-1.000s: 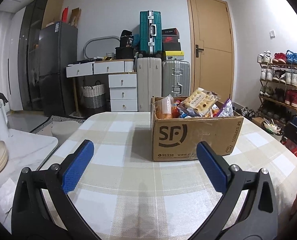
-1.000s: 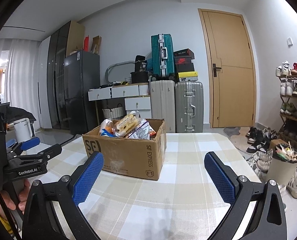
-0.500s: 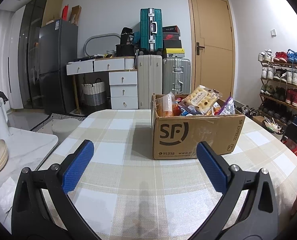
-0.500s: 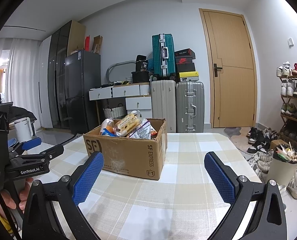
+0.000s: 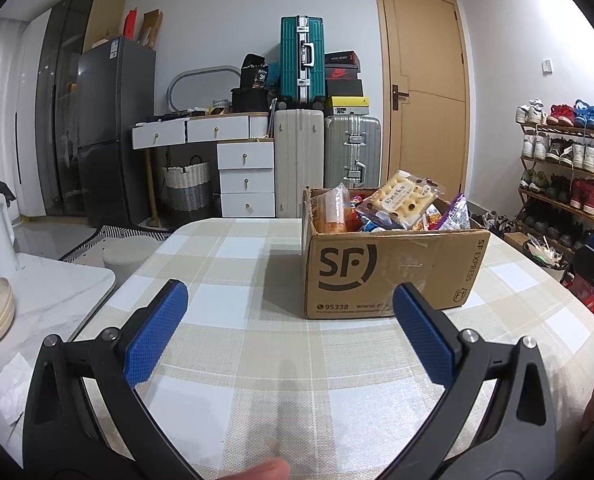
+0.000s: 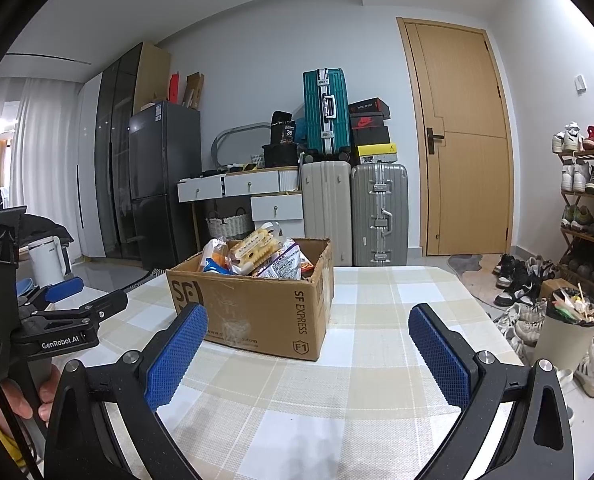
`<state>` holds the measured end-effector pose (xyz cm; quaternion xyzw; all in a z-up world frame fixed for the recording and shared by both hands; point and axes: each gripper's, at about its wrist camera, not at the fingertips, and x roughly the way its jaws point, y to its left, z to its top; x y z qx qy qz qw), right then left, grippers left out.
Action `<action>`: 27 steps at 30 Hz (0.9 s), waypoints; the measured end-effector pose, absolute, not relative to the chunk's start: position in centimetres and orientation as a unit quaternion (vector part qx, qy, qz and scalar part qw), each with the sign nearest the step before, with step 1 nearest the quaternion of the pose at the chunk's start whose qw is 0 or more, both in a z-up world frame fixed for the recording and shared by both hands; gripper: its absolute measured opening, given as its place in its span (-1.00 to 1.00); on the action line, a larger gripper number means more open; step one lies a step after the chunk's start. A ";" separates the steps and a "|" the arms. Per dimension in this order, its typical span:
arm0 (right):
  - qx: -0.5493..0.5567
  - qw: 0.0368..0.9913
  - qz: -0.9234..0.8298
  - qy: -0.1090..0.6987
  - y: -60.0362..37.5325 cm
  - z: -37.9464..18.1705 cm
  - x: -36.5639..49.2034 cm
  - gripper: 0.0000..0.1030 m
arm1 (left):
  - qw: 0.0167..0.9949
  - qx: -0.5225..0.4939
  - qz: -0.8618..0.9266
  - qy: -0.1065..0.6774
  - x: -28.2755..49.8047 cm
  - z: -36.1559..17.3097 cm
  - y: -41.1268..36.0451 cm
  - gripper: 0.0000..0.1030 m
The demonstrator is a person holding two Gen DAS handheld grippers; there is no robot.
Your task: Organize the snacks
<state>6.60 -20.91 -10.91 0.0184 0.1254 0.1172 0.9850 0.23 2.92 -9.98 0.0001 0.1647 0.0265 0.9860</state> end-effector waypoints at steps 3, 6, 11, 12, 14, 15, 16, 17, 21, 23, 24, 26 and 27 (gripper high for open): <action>0.019 0.985 0.117 0.126 -20.9 -10.9 6.6 0.99 | 0.986 0.001 0.026 0.163 0.2 -9.9 2.9 0.99; 0.019 0.985 0.117 0.126 -20.9 -10.9 6.6 0.99 | 0.986 0.000 0.026 0.164 0.2 -10.0 2.9 0.99; 0.018 0.985 0.116 0.126 -20.9 -10.9 6.6 0.99 | 0.986 0.001 0.026 0.163 0.2 -9.9 2.9 0.99; 0.018 0.985 0.116 0.127 -20.9 -10.9 6.6 0.99 | 0.986 0.001 0.026 0.164 0.2 -9.9 2.9 0.99; 0.018 0.985 0.115 0.130 -20.9 -11.1 6.7 0.99 | 0.986 0.001 0.026 0.163 0.2 -9.9 2.9 0.99; 0.018 0.985 0.114 0.131 -20.9 -11.2 6.7 0.99 | 0.986 0.001 0.026 0.163 0.2 -10.0 2.9 0.99; 0.018 0.985 0.114 0.131 -20.9 -11.2 6.7 0.99 | 0.986 0.001 0.026 0.164 0.2 -10.0 2.9 0.99; 0.018 0.985 0.114 0.132 -20.9 -11.2 6.7 0.99 | 0.986 0.001 0.027 0.164 0.2 -10.0 2.9 0.99; 0.007 0.985 0.114 0.131 -20.5 -11.2 6.6 0.99 | 0.987 0.001 0.027 0.161 0.2 -10.0 2.9 0.99; 0.002 0.985 0.116 0.130 -20.4 -11.2 6.6 0.99 | 0.986 0.001 0.028 0.162 0.2 -9.9 2.9 0.99; 0.002 0.985 0.117 0.130 -20.4 -11.2 6.5 0.99 | 0.986 0.001 0.028 0.162 0.2 -10.0 2.9 0.99; 0.004 0.984 0.115 0.132 -20.3 -11.3 6.5 0.99 | 0.986 0.000 0.028 0.162 0.2 -10.0 2.9 0.99; 0.007 0.984 0.115 0.134 -20.4 -11.3 6.6 0.99 | 0.987 0.001 0.029 0.161 0.1 -10.0 2.9 0.99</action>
